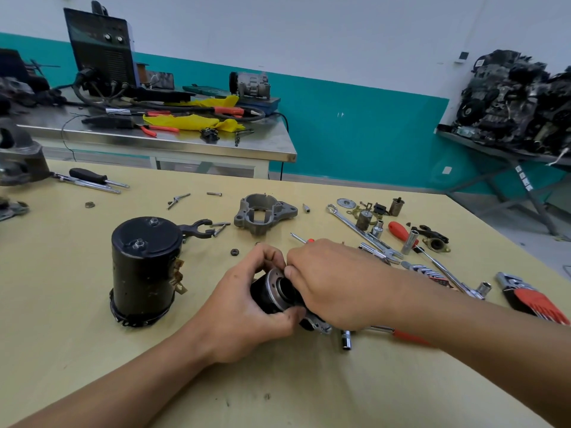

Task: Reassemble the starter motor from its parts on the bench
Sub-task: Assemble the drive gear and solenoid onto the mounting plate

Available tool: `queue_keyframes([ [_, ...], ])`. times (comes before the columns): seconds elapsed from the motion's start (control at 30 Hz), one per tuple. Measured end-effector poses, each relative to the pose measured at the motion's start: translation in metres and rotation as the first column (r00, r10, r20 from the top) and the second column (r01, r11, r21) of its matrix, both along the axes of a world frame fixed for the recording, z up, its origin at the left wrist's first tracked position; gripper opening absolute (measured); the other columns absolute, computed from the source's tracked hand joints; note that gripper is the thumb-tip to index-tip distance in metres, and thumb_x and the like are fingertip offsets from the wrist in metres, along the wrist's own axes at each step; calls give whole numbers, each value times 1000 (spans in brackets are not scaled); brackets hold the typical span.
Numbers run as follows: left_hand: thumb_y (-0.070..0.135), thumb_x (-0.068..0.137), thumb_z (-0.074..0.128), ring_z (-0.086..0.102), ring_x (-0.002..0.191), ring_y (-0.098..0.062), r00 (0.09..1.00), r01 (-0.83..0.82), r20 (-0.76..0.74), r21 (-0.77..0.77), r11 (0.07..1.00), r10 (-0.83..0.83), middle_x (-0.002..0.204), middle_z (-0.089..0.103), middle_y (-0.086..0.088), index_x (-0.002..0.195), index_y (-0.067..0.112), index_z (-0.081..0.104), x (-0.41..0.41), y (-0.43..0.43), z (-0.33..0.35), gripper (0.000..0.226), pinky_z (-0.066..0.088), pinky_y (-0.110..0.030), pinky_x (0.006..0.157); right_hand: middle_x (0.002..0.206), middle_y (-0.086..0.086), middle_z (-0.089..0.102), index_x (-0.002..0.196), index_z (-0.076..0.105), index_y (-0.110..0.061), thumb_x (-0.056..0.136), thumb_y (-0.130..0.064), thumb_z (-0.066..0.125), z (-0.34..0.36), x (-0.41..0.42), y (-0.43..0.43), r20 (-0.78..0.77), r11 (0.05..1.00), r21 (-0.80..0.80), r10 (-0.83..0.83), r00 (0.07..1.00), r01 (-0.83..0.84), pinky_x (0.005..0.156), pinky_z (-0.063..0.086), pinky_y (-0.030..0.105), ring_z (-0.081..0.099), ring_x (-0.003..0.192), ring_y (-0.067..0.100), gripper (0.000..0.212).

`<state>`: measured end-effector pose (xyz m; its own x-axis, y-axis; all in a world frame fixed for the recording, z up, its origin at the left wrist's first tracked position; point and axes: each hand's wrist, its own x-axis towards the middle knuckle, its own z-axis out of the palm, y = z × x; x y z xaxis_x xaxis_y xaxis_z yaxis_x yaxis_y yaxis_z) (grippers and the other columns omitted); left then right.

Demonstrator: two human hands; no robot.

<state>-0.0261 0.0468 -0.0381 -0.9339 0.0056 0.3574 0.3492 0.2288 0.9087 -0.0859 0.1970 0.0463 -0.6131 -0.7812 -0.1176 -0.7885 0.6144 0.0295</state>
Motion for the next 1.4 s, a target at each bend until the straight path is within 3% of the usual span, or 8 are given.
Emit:
queue_keyframes([
  [0.13, 16, 66, 83, 65, 69, -9, 1000, 1, -7, 2, 1000, 0, 90, 65, 2, 97, 28, 51, 1, 2, 0, 45, 52, -23, 61, 76, 3, 53, 81, 51, -17, 105, -35, 37, 2, 0, 3, 55, 996, -78, -35, 998, 39, 64, 48, 43, 55, 71, 24, 33],
  [0.37, 21, 66, 81, 59, 65, -5, 1000, 11, -2, -6, 1000, -11, 79, 62, 9, 98, 18, 48, 3, 2, 1, 46, 49, -21, 58, 88, 10, 66, 95, 66, -10, 104, -33, 43, 8, -4, 0, 122, 995, -85, -49, 991, 60, 75, 52, 43, 60, 81, 23, 34],
  [0.57, 3, 74, 82, 62, 72, -7, 999, 18, -36, -58, 998, -20, 93, 63, -5, 102, 22, 51, 3, 0, 2, 45, 52, -21, 64, 79, 0, 50, 90, 48, -16, 106, -32, 38, -1, -1, 1, 56, 999, -43, -22, 998, 25, 57, 36, 32, 48, 70, 18, 25],
  [0.7, 2, 78, 81, 61, 71, -4, 999, 19, -40, -74, 997, -22, 93, 63, -4, 103, 16, 52, 2, 0, 1, 42, 50, -17, 63, 81, -7, 39, 90, 38, -22, 104, -28, 44, -9, 4, 3, -5, 1000, -7, 8, 1000, -8, 65, 37, 36, 36, 67, 8, 16],
  [0.87, 14, 74, 81, 62, 67, -8, 999, -10, -46, -76, 997, 7, 89, 62, -2, 99, 24, 49, 3, 1, 2, 41, 51, -21, 58, 86, 1, 59, 96, 59, -16, 104, -29, 44, 6, -4, 8, 113, 989, -141, -32, 993, 48, 71, 49, 36, 56, 78, 18, 22],
  [1.07, 27, 67, 81, 65, 73, -20, 999, -5, -37, -60, 998, 3, 93, 63, -4, 100, 22, 52, 3, -1, 3, 45, 55, -33, 64, 96, -1, 72, 104, 73, -19, 97, -30, 61, 14, -5, 9, 165, 982, -189, 5, 986, 27, 80, 57, 38, 67, 85, 15, 19],
  [1.23, 20, 66, 82, 58, 72, -10, 1000, 19, 1, -39, 999, -19, 90, 63, 0, 101, 14, 52, 2, -2, 4, 47, 48, -20, 66, 87, -1, 73, 99, 74, -20, 95, -31, 62, 3, -4, 11, 161, 963, -265, -5, 987, 48, 75, 58, 41, 68, 80, 17, 16],
  [1.4, 8, 68, 82, 57, 69, -8, 999, 37, 2, -34, 999, -37, 86, 62, 2, 100, 14, 52, 3, -1, 4, 45, 47, -18, 64, 87, -4, 72, 100, 73, -23, 97, -30, 59, 1, -2, 15, 161, 953, -297, -8, 987, 56, 74, 57, 39, 66, 78, 14, 16],
])
